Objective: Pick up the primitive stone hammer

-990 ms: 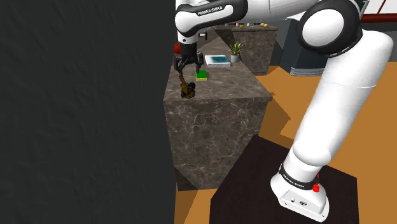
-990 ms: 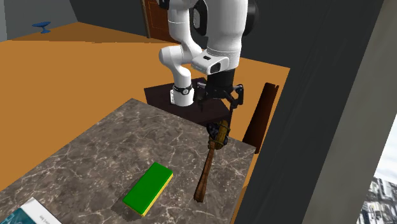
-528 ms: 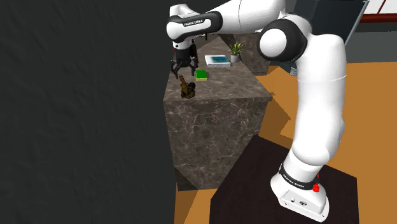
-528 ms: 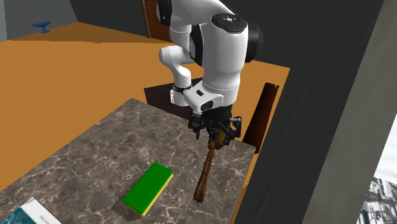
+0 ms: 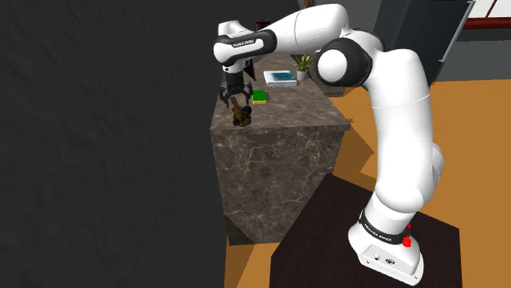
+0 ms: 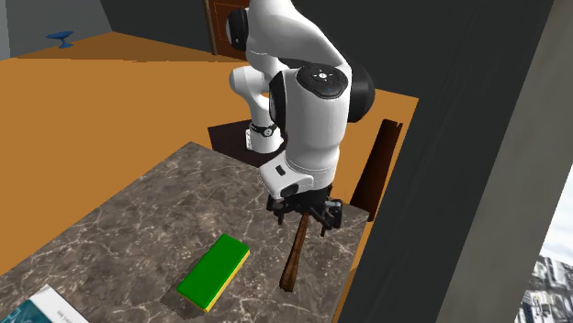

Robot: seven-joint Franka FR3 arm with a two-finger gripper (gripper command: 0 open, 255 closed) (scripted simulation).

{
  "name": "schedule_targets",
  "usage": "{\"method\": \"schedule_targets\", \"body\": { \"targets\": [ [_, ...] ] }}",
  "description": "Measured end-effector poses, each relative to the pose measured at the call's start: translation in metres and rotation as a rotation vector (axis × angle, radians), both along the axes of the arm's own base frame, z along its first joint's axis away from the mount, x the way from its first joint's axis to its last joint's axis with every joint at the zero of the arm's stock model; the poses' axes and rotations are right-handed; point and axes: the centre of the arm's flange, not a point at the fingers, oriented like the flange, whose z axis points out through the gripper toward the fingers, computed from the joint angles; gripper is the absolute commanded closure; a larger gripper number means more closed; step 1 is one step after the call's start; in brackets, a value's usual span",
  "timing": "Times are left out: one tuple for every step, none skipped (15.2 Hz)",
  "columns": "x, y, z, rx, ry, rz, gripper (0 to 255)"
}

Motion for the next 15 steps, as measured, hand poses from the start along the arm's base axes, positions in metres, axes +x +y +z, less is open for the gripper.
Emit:
{"method": "schedule_targets", "body": {
  "targets": [
    [0.0002, 0.0012, -0.0048, 0.0, 0.0, 0.0, 0],
    [0.0005, 0.0011, -0.0088, 0.0, 0.0, 0.0, 0],
    [0.0003, 0.0008, -0.0114, 0.0, 0.0, 0.0, 255],
    [0.0001, 0.0008, -0.0125, 0.0, 0.0, 0.0, 255],
    [0.0001, 0.0007, -0.013, 0.0, 0.0, 0.0, 255],
    [0.0002, 0.0007, -0.0133, 0.0, -0.001, 0.0, 255],
    [0.0002, 0.0006, -0.0134, 0.0, -0.001, 0.0, 255],
    [0.0002, 0.0006, -0.0134, 0.0, -0.001, 0.0, 255],
    [0.0002, 0.0007, -0.0133, 0.0, -0.001, 0.0, 255],
    [0.0002, 0.0007, -0.0133, 0.0, -0.001, 0.0, 255],
    [0.0002, 0.0007, -0.0133, 0.0, -0.001, 0.0, 255],
    [0.0001, 0.0007, -0.0133, 0.0, -0.001, 0.0, 255],
    [-0.0001, 0.0008, -0.0133, 0.0, -0.001, 0.0, 255],
    [0.0003, 0.001, -0.0107, 0.0, -0.001, 0.0, 255],
    [0.0001, 0.0012, -0.0074, 0.0, 0.0, 0.0, 255]
  ]
}}
